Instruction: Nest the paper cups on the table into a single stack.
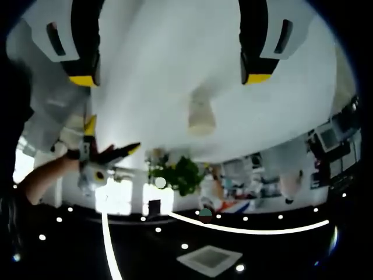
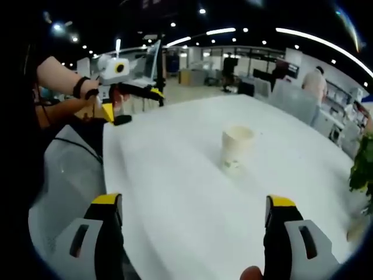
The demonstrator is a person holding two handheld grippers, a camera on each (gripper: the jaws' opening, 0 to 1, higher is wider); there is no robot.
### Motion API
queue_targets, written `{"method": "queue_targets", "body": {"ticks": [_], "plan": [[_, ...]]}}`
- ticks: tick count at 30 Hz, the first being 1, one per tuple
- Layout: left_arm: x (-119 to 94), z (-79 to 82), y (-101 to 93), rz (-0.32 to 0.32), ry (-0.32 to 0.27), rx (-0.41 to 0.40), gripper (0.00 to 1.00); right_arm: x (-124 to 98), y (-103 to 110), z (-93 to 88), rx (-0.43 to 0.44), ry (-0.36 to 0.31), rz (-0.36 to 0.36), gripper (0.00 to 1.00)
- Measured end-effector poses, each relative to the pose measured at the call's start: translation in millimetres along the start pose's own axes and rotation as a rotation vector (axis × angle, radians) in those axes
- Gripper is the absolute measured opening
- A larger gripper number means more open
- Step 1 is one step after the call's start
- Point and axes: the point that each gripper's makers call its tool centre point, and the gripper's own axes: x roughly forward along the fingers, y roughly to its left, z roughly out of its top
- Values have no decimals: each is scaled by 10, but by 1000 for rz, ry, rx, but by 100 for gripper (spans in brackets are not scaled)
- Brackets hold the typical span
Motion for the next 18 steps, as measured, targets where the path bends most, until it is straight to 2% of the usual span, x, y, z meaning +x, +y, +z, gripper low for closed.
{"method": "queue_targets", "body": {"ticks": [3,6,12,14,18], "plan": [[-121,-34,-3,29,-4,-13,98,-123,-67,29,22,-16,-32,100],[-216,-30,62,89,-27,-34,98,-221,-170,24,12,-11,-76,100],[-214,-16,157,124,-19,-48,98,-285,-296,26,49,-13,-111,100],[-222,20,166,128,-28,-51,98,-286,-301,25,53,-15,-114,100],[-234,-6,197,139,-12,-48,98,-304,-306,-33,58,-1,-120,100]]}}
